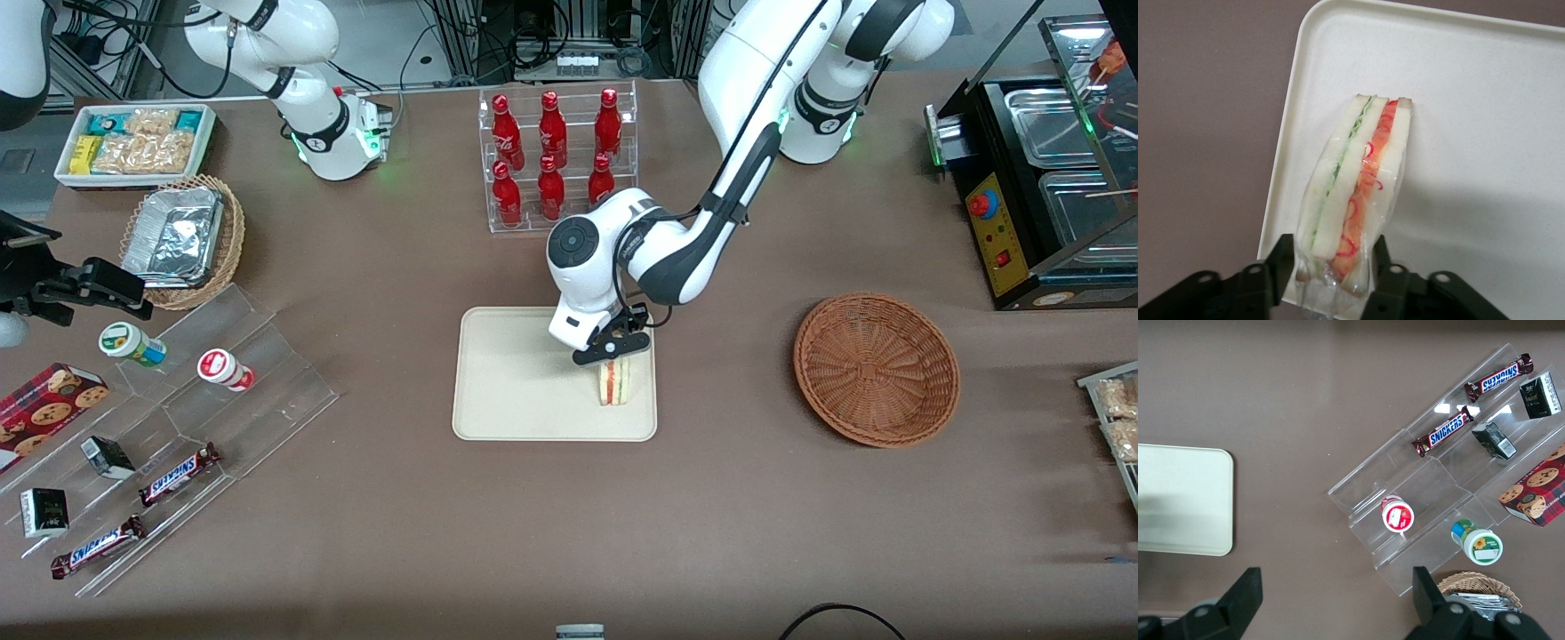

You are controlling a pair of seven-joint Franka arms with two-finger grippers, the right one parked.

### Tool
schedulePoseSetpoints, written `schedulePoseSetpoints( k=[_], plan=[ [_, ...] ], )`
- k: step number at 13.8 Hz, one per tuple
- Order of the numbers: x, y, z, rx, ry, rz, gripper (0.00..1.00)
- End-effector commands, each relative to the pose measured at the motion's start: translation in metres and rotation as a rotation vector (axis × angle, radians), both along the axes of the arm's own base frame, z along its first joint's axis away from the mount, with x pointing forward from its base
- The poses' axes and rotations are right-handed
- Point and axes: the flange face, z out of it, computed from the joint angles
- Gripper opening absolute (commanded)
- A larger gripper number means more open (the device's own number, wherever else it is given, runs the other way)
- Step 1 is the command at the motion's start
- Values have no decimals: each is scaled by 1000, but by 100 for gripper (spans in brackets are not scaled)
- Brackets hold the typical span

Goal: Place sandwich from basket to tray

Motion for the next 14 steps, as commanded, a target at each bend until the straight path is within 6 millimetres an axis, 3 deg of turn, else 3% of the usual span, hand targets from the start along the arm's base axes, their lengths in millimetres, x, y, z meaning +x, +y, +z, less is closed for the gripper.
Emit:
schedulePoseSetpoints(
  k=[1,5,8,12,14],
  plan=[
    [5,-6,17,-2,-40,11,100],
    [18,11,64,0,-62,51,100],
    [38,46,126,-11,-95,119,100],
    [64,122,220,-52,-123,243,100],
    [71,158,250,-62,-120,249,100]
  ],
)
